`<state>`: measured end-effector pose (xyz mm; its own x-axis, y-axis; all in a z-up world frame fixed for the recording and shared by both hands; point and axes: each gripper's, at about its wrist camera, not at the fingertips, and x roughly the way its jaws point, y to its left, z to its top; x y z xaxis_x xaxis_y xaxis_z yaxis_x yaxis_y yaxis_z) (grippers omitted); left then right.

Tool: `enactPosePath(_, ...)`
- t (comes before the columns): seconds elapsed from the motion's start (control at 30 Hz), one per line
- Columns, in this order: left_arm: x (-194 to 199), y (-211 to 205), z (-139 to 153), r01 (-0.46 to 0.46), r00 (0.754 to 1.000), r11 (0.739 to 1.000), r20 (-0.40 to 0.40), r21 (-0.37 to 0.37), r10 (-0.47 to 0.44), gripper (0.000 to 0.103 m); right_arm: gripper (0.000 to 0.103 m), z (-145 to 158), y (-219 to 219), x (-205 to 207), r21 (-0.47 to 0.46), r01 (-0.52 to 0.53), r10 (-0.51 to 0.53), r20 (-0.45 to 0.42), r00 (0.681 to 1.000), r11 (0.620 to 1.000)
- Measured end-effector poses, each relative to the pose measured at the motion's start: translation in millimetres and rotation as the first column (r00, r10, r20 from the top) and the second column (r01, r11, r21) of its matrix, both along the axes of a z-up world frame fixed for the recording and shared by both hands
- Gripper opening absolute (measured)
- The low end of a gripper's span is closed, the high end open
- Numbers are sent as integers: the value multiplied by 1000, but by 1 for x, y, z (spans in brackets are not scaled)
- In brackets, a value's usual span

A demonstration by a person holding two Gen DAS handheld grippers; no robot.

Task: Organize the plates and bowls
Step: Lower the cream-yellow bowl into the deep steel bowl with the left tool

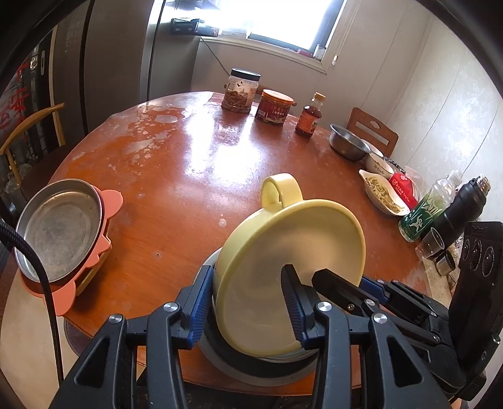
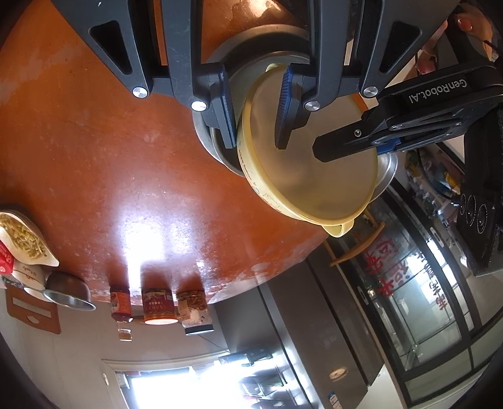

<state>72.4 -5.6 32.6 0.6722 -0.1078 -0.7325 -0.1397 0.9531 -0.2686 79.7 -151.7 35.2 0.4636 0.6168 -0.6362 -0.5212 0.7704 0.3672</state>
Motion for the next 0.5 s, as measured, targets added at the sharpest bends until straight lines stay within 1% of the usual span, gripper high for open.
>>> enactPosePath(0.17, 3, -2, -2, 2, 1000, 1000, -13, 14, -2, 44, 27, -2, -1, -4, 1, -4, 4, -6, 1000, 1000)
enactPosePath(0.33, 5, -2, -4, 7, 1000, 1000, -20, 12, -7, 44, 27, -4, 0, -6, -8, -5, 5, 1, 1000, 1000)
enactPosePath(0.5, 9, -3, -8, 20, 999, 1000, -25, 22, -19, 44, 27, -4, 1, -3, -27, 8, -8, 7, 1000, 1000)
